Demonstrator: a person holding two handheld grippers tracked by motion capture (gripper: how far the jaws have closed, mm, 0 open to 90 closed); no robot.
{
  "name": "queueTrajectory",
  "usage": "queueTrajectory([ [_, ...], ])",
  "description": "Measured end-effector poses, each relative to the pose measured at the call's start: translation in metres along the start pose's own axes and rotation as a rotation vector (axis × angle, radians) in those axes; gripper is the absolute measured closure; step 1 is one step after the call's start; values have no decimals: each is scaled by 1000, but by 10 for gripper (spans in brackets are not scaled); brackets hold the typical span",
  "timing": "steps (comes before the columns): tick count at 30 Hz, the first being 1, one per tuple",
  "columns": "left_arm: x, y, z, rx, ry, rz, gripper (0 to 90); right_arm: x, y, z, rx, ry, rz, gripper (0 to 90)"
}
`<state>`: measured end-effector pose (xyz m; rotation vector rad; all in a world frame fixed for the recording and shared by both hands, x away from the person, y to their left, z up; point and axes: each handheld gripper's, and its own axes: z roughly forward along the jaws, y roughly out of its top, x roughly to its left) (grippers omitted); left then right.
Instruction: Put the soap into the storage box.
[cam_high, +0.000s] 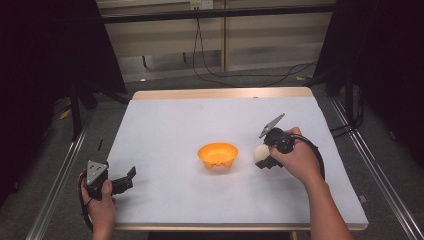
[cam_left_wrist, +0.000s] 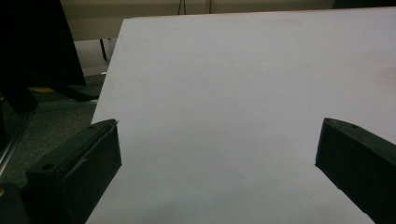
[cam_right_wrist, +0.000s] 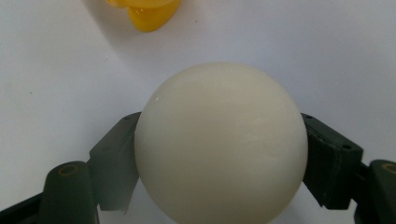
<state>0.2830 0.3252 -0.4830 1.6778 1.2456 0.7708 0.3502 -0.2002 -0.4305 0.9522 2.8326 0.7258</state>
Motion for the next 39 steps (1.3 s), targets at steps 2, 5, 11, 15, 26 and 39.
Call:
queueTrajectory([
  [2, 1, 0, 0, 0, -2, 1, 1, 0, 1, 0, 1, 0, 1, 234],
  [5, 0, 0, 0, 1, 0, 1, 0, 1, 4, -2, -1, 4, -4, 234],
  [11, 0, 0, 0, 1, -3, -3, 0, 3, 11, -5, -14, 7, -17, 234],
  [15, 0, 0, 0, 3, -2, -1, 0, 4, 16, -7, -17, 4, -28, 234],
  [26, 0, 0, 0, 2, -4, -6, 0, 9, 32, -9, -19, 21, -45, 234],
  [39, -1, 0, 0, 3, -2, 4, 0, 19, 50, -9, -39, 39, -79, 234],
])
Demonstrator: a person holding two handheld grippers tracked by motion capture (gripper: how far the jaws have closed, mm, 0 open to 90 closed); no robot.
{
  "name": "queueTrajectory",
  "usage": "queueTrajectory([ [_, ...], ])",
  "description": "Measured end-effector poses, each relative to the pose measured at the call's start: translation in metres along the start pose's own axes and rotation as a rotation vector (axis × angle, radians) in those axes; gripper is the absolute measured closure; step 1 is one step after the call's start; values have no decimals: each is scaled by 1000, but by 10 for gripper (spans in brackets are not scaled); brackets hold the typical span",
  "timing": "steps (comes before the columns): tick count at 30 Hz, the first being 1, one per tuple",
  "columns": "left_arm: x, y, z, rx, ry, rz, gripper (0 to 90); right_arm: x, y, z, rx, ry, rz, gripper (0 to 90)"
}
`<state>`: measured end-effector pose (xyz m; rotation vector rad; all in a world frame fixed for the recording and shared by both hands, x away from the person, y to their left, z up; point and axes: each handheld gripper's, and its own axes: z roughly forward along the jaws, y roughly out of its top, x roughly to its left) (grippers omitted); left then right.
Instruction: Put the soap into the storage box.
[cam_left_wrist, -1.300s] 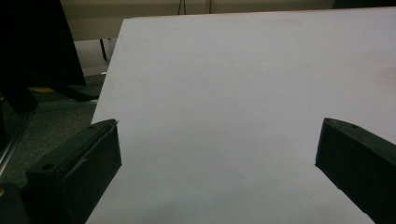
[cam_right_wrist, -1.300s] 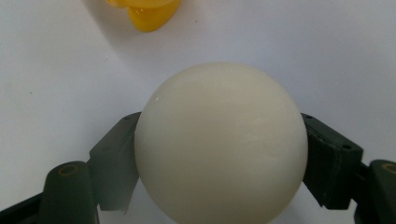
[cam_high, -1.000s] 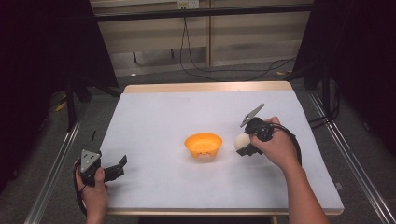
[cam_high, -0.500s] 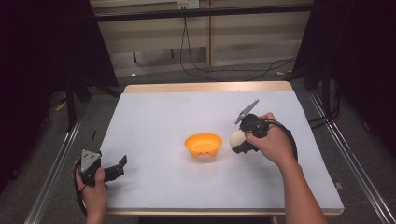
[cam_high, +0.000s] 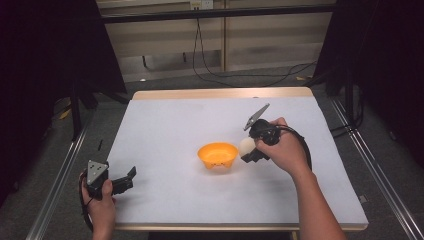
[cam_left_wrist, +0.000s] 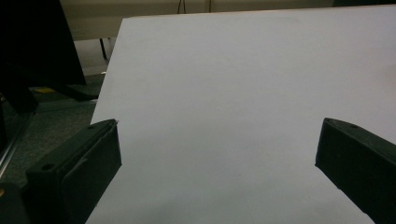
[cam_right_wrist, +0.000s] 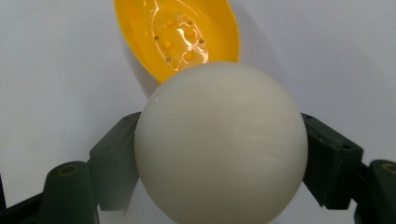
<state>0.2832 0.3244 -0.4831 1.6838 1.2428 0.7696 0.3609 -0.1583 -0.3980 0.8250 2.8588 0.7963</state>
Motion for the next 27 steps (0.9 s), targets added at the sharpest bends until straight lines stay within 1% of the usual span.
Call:
queueTrajectory([
  [3, 0, 0, 0, -2, -1, -3, 0, 2, 5, 1, 5, 0, -10, 234],
  [5, 0, 0, 0, -2, -1, -2, 0, 3, 8, 2, 4, 3, -7, 234],
  [7, 0, 0, 0, -2, -1, -1, 0, 4, 11, 3, 1, 7, -20, 234],
  [18, 0, 0, 0, -4, 4, -9, 0, 9, 24, 7, 4, 21, -32, 234],
  [21, 0, 0, 0, -3, 2, -8, 0, 10, 29, 9, 2, 26, -41, 234],
  [24, 0, 0, 0, -3, 3, -9, 0, 11, 33, 12, 0, 32, -56, 233],
  [27, 0, 0, 0, -3, 4, -9, 0, 13, 37, 17, 9, 38, -59, 234],
])
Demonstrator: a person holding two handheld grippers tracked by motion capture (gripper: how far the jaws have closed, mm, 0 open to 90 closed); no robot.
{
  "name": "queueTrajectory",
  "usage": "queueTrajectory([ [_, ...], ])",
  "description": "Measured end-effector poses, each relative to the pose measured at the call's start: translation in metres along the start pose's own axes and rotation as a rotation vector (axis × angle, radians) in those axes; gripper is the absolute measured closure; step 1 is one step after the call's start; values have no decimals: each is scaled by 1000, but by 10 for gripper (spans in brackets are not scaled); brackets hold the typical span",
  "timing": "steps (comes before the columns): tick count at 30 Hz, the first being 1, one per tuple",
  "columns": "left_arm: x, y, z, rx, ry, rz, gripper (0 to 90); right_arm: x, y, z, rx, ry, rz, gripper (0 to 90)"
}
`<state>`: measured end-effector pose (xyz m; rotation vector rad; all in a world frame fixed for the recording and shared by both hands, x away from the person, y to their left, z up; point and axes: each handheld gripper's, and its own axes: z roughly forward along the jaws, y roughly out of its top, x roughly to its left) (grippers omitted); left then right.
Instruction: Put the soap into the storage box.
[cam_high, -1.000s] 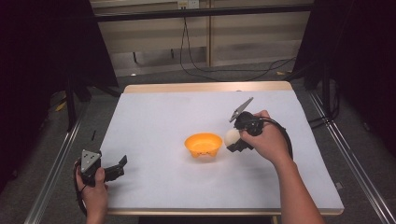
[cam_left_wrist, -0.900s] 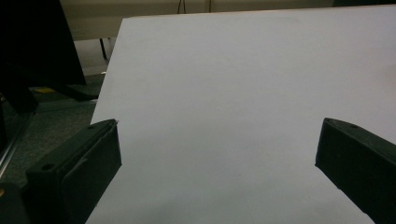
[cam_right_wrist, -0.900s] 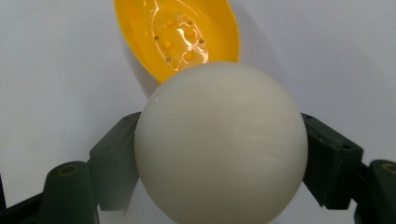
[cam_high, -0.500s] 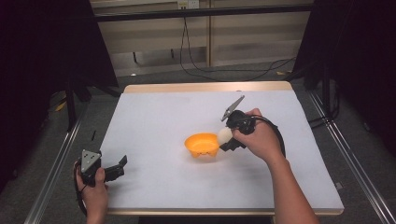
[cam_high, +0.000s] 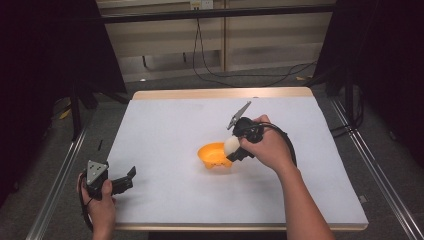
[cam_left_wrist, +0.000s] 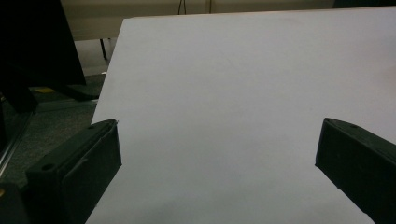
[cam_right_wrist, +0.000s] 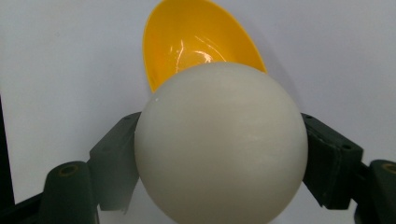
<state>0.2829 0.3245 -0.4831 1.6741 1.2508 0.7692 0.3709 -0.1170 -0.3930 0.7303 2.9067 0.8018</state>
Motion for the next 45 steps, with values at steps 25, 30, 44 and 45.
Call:
queueTrajectory([
  [25, 1, 0, 0, 3, -6, -5, 0, 7, 37, 31, 54, 11, -37, 233],
  [30, 2, 0, 0, 3, -9, -9, 0, 9, 38, 36, 74, -11, -7, 233],
  [44, 2, 0, 0, 5, -7, -8, 0, 7, 36, 42, 85, 7, 66, 231],
  [45, 2, 0, 0, 5, -7, -8, 0, 7, 36, 42, 87, 12, 67, 231],
])
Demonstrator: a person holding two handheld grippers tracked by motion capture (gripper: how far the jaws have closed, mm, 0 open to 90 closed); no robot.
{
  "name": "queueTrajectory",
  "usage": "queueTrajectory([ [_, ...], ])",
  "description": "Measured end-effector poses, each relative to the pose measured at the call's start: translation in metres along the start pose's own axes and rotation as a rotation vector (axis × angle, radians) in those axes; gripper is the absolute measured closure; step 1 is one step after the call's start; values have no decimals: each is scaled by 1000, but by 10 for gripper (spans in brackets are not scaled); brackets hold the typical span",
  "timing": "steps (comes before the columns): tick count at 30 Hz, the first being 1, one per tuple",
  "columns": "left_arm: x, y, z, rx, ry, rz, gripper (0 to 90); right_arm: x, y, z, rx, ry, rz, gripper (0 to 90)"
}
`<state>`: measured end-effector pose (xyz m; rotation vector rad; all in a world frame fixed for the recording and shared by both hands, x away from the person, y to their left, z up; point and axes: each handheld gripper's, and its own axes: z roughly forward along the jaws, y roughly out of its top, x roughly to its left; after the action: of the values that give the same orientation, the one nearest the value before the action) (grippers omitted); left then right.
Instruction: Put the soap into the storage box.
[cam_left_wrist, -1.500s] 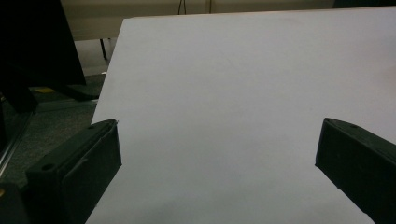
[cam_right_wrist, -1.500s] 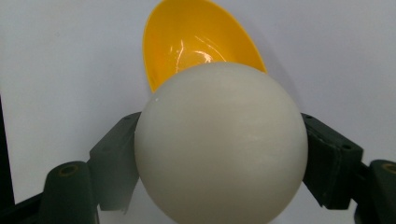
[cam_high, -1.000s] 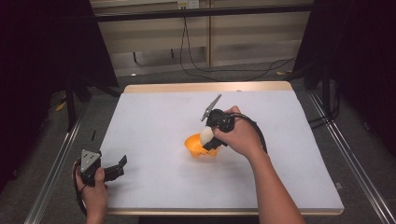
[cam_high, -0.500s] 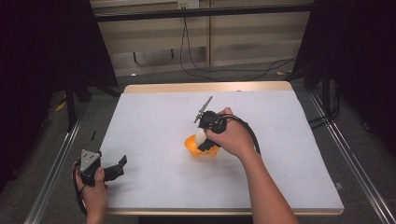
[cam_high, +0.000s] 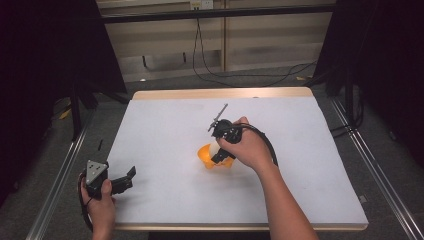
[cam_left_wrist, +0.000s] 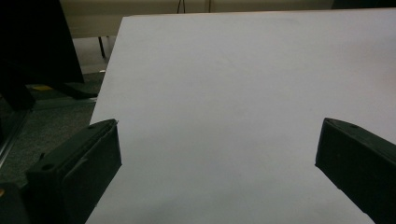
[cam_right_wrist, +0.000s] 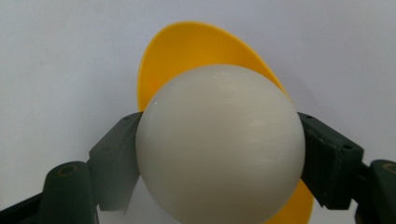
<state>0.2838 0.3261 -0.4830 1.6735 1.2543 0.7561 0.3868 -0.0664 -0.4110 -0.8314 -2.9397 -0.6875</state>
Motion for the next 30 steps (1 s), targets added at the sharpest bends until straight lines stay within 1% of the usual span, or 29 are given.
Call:
queueTrajectory([
  [2, 0, 0, 0, 1, -1, 0, 0, -1, -1, 0, -11, 0, -8, 229],
  [4, 0, 0, 0, 0, 0, -3, 0, -2, -1, -1, -25, -20, 5, 240],
  [5, 0, 0, 0, 1, 0, -2, 0, -2, -1, -3, -35, -19, 17, 241],
  [7, 0, 0, 0, 0, -3, -2, 0, -3, -2, -6, -42, -2, 12, 240],
  [9, 0, 0, 0, 0, -3, -3, 0, -3, -3, -7, -40, -8, 17, 231],
  [11, 0, 0, 0, 0, -4, -3, 0, -4, -5, -8, -42, -11, 7, 217],
  [12, 0, 0, 0, 0, -4, -2, 0, -4, -6, -8, -44, -11, 17, 213],
  [14, 0, 0, 0, 0, -1, -3, 0, -6, -9, -10, -53, -13, 18, 194],
  [18, 0, 0, 0, -1, -4, 0, 0, -8, -17, -14, -61, -29, 38, 144],
  [20, 0, 0, 0, 0, 0, 2, 0, -9, -22, -16, -73, -33, 31, 96],
  [23, 0, 0, 0, 0, 0, 6, 0, -12, -29, -20, -94, -46, 38, 6],
  [25, 0, 0, 0, 1, 0, 5, 0, -13, -35, -24, -108, -65, 47, 0],
  [28, 0, 0, 0, 3, 3, 10, 0, -16, -44, -30, -132, -75, 67, 0],
  [30, 0, 0, 0, 3, 3, 10, 1, -18, -49, -32, -139, -81, 80, 0],
])
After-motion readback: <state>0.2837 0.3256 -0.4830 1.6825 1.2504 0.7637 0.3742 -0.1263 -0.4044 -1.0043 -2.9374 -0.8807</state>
